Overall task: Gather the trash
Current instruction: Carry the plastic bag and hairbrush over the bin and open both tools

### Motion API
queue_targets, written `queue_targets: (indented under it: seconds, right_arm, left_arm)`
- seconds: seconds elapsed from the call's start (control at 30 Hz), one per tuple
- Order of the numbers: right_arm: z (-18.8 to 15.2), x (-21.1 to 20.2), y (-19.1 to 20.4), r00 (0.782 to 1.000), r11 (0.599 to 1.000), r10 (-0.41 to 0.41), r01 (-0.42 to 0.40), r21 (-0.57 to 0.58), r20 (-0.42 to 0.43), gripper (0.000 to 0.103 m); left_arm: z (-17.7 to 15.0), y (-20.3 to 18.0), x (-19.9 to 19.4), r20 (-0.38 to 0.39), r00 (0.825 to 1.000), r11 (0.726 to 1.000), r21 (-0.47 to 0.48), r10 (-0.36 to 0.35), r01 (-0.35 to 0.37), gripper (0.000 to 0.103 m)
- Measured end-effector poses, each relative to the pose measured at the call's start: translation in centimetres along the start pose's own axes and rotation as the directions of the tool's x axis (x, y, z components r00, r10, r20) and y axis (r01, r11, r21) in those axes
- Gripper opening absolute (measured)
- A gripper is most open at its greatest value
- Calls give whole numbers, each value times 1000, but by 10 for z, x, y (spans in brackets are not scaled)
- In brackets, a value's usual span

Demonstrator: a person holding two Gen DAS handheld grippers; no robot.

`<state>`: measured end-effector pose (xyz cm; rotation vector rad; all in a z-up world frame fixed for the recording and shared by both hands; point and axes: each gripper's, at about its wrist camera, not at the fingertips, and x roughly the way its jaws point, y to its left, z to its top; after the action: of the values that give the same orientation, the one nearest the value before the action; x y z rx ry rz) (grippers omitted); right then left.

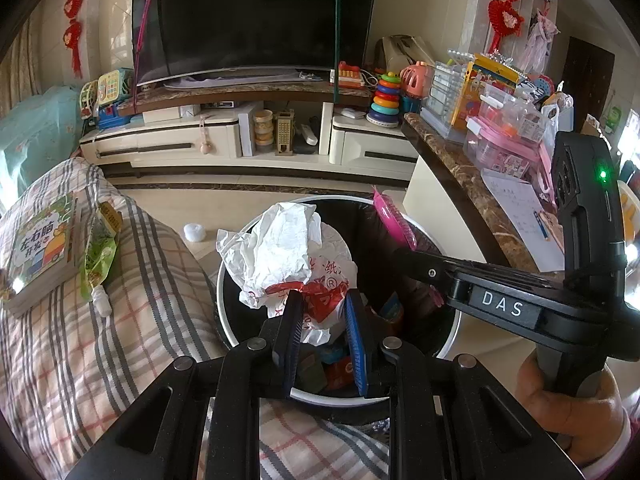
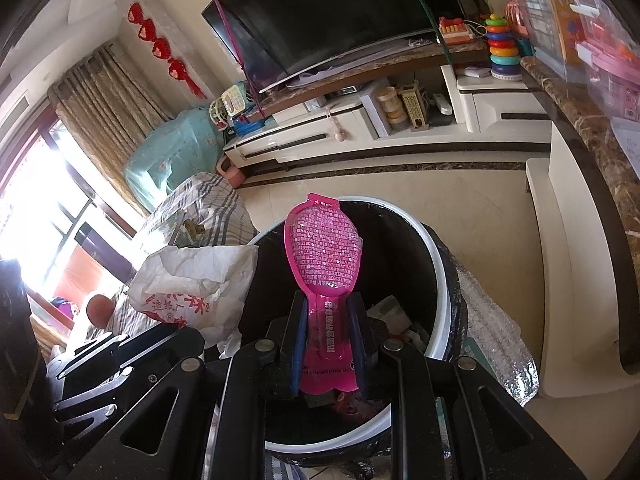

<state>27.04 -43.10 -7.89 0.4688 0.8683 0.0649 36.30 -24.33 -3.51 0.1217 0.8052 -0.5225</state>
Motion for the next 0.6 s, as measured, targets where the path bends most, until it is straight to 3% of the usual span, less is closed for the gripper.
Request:
queue_targets:
  seconds: [0.6]
  right_arm:
    - [4,8,1,1000,1000,-16,16,-3,-24,20]
  left_arm:
    - [5,1,8,-18,1000,1000,-4,1,-1,20]
